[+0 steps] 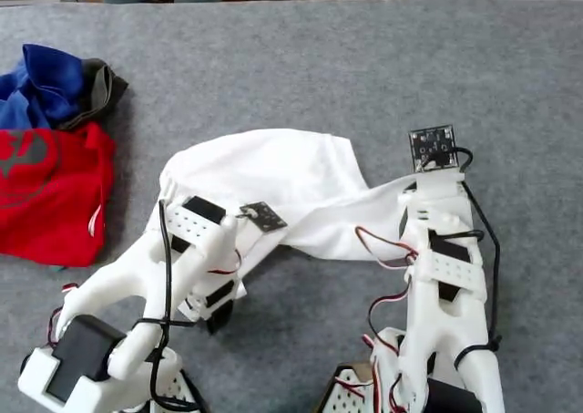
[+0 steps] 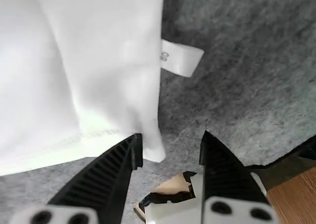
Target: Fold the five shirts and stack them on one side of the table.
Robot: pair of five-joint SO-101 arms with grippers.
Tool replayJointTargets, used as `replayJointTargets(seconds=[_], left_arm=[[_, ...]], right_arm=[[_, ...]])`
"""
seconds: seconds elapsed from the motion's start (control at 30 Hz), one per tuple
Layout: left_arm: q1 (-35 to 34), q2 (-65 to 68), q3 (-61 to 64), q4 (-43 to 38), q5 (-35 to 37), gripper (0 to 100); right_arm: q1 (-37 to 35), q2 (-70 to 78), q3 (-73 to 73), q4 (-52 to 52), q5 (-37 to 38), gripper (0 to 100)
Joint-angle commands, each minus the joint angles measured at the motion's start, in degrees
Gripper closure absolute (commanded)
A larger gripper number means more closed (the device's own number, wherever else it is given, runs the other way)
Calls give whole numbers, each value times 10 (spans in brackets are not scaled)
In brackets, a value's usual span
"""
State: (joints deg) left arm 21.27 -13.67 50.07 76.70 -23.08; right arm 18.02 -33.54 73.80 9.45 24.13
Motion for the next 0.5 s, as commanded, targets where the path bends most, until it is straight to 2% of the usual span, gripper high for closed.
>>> replayJointTargets(seconds=[0.0,0.2,0.47], left_arm=[[3,-7,18,-27,8,792],[3,-7,35,-48,9,793],[3,-7,34,-50,9,862]], right_arm=[[9,-8,-2,-9,-4,984],[9,-8,-2,-9,-4,984],[9,-8,-2,-9,-4,984]])
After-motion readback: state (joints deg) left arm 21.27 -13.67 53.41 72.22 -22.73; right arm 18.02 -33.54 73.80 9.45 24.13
